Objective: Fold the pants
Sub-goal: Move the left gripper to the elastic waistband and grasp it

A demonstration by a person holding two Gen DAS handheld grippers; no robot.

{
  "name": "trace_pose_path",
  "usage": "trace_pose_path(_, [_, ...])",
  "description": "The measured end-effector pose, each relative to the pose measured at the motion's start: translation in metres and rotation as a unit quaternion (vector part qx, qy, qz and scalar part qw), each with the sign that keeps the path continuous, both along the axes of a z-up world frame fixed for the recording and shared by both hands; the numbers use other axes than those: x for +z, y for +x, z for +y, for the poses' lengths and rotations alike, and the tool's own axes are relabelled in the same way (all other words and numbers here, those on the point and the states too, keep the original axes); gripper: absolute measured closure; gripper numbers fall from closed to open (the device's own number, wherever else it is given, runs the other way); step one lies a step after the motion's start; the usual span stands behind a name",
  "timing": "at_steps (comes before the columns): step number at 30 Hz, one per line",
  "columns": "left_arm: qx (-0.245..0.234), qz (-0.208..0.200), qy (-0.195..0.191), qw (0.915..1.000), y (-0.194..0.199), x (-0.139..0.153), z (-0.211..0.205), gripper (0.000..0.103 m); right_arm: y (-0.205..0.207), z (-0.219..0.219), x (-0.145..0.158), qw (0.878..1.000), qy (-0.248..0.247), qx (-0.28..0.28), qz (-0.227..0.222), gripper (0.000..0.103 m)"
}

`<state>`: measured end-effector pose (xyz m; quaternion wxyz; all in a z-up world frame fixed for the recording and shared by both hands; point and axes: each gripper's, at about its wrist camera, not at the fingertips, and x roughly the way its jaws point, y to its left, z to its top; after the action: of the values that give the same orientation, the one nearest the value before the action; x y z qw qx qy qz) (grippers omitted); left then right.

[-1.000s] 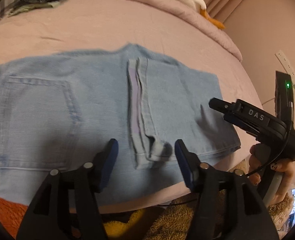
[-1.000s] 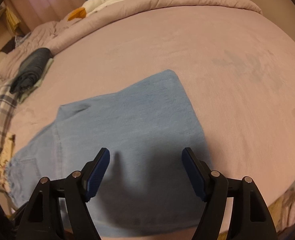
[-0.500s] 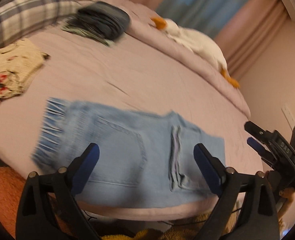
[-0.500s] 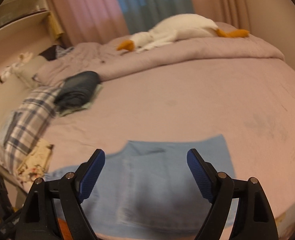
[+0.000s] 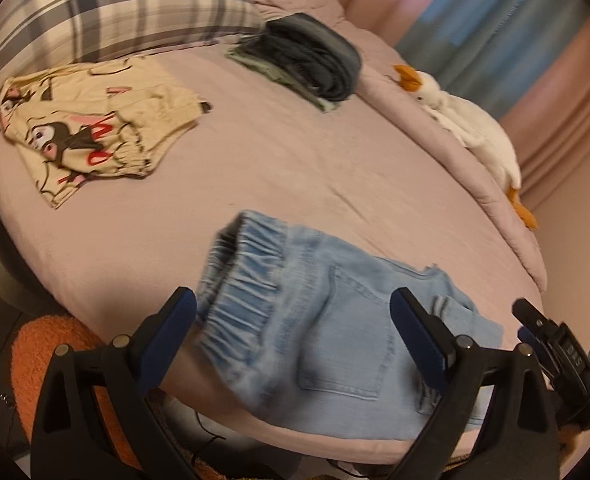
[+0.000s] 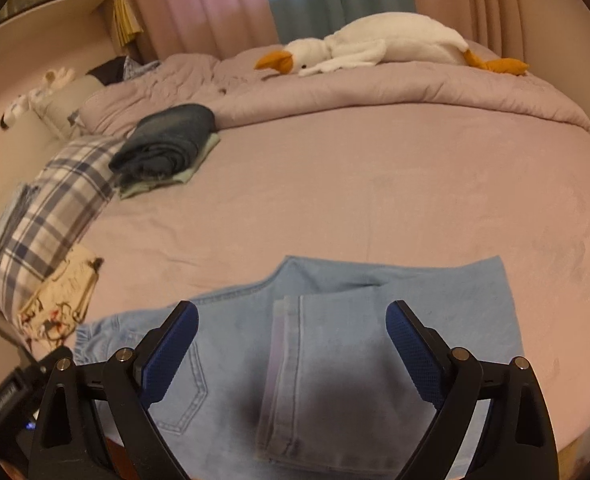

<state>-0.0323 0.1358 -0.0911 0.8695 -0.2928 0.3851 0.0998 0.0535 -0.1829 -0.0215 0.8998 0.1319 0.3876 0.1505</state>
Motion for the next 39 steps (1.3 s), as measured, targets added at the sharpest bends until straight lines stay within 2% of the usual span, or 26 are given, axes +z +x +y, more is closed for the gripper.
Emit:
trace_pose_path(4, [0.002, 0.017, -0.009, 0.9998, 0.002, -0.011, 0.007, 0.005, -0.001, 0.002, -0.003, 1.0, -0.001, 0.009, 0.003, 0.009])
trace_pose_path(9, [0.003, 0.031, -0.042, 0.9986, 0.002, -0.022, 0.015, 0.005, 0.005, 0.0, -0.012, 1.0, -0.002, 0.0, 0.022, 0.009])
trace_pose_path(14, [0.005, 0.052, -0.049, 0.9975, 0.003, -0.033, 0.016, 0.005, 0.004, -0.005, -0.015, 1.0, 0.004, -0.002, 0.028, 0.009])
trace_pose_path(20, [0.003, 0.059, -0.119, 0.9912, 0.006, -0.05, 0.026, 0.006, 0.005, -0.004, -0.019, 0.999, 0.003, 0.004, 0.036, 0.009])
trace_pose_path(27, [-0.003, 0.061, -0.121, 0.9908, 0.006, -0.053, 0.022, 0.007, 0.006, -0.003, -0.021, 0.999, 0.005, 0.012, 0.039, 0.009])
trace_pose_path(30, [-0.008, 0.067, -0.108, 0.9919, 0.008, -0.055, 0.017, 0.008, 0.007, -0.004, -0.021, 0.999, 0.007, 0.013, 0.04, 0.009])
trace_pose_path(35, [-0.019, 0.074, -0.096, 0.9924, 0.012, -0.056, 0.007, 0.017, 0.008, -0.004, -0.022, 0.999, 0.007, 0.014, 0.042, 0.009])
trace_pose_path(39, [-0.04, 0.075, -0.112, 0.99, 0.011, -0.059, 0.002, 0.019, 0.008, -0.003, -0.023, 0.999, 0.009, 0.017, 0.042, 0.009])
